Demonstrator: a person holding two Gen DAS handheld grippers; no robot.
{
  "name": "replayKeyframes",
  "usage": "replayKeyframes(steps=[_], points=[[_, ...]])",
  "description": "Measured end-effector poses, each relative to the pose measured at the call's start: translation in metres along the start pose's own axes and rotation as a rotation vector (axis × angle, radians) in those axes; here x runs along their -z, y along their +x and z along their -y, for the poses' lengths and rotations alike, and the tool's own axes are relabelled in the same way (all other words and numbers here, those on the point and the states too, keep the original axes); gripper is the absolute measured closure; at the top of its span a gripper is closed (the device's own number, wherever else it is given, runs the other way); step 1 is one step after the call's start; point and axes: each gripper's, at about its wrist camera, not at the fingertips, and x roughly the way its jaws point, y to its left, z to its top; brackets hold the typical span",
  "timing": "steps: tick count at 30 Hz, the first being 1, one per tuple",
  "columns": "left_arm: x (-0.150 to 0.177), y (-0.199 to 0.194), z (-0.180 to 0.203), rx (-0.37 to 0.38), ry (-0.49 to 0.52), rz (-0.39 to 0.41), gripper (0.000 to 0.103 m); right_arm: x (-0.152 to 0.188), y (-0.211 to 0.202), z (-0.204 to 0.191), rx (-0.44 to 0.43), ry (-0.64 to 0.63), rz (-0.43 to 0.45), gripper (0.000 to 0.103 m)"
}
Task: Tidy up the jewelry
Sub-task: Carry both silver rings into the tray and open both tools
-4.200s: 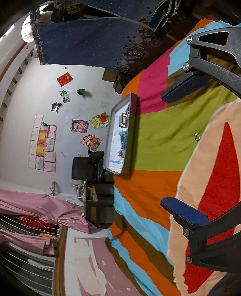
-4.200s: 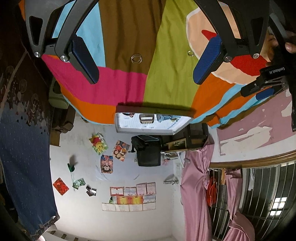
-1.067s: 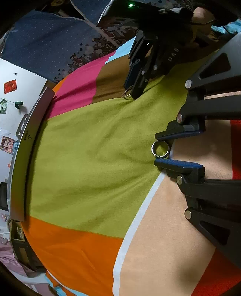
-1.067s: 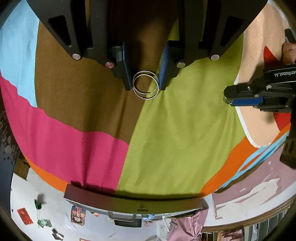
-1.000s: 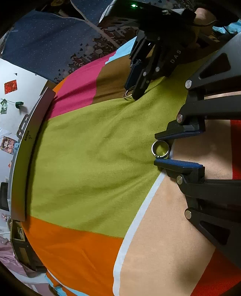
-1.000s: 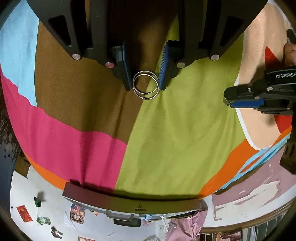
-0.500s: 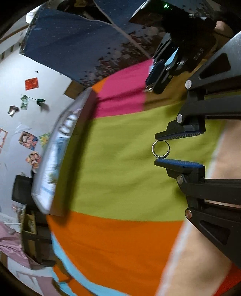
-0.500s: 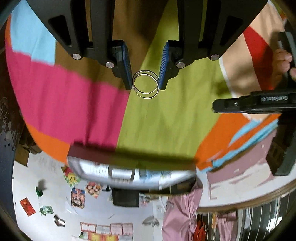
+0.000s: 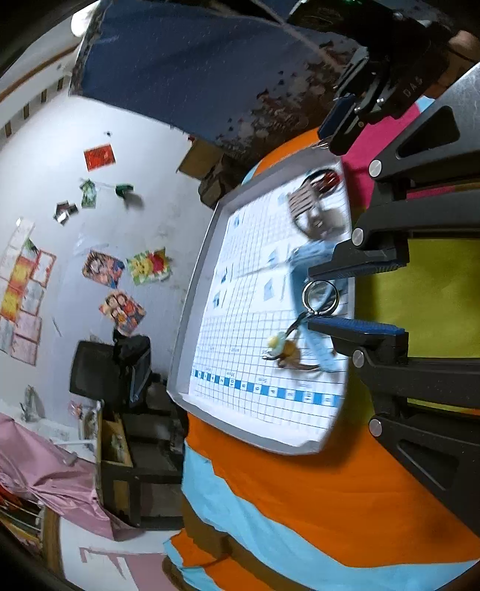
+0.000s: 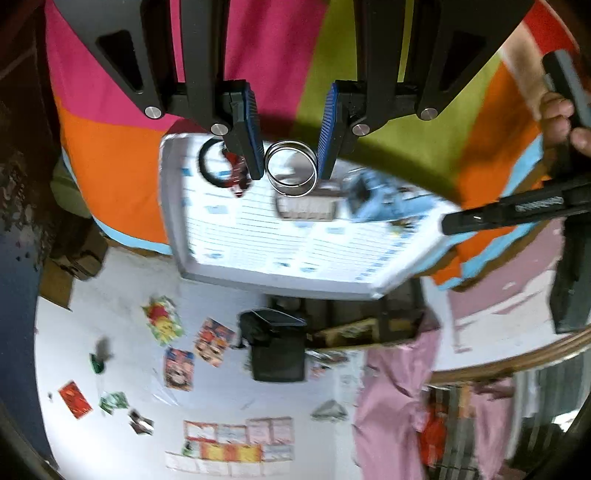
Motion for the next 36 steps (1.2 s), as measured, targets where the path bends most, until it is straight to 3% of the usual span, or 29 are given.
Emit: replayKeyframes(steps=[11, 15, 20, 24, 28, 32, 34, 36], points=[[-0.004, 0.051, 0.008, -0.034, 0.011, -0.089, 0.083, 0.004, 0.049, 0.005, 0.008, 0.032, -0.074, 0.077], [-0.002, 0.049, 0.011, -0.038, 0.007, -0.074, 0.080, 0.004, 0.054, 0.009, 0.005, 0.045, -0.075, 0.077], [-0.002, 0.041, 0.011, -0.055, -0.009, -0.029, 0.038, 0.003, 0.054, 0.010, 0.012, 0.046, -0.072, 0.076], [-0.004, 0.028, 0.011, -0.058, -0.021, 0.009, 0.037, 0.000, 0.041, 0.010, 0.020, 0.048, -0.046, 0.075], [-0.004, 0.012, 0.015, -0.070, -0.003, 0.046, 0.024, -0.004, 0.019, 0.012, 0.023, 0.053, 0.001, 0.061], [0.000, -0.011, 0.019, -0.074, 0.015, 0.089, 0.015, -0.010, -0.009, 0.011, 0.028, 0.046, 0.053, 0.057], [0.003, -0.026, 0.021, -0.086, 0.019, 0.118, 0.010, -0.013, -0.027, 0.009, 0.029, 0.043, 0.088, 0.048], [0.007, -0.043, 0.024, -0.086, 0.029, 0.150, 0.008, -0.015, -0.042, 0.009, 0.025, 0.046, 0.112, 0.046]])
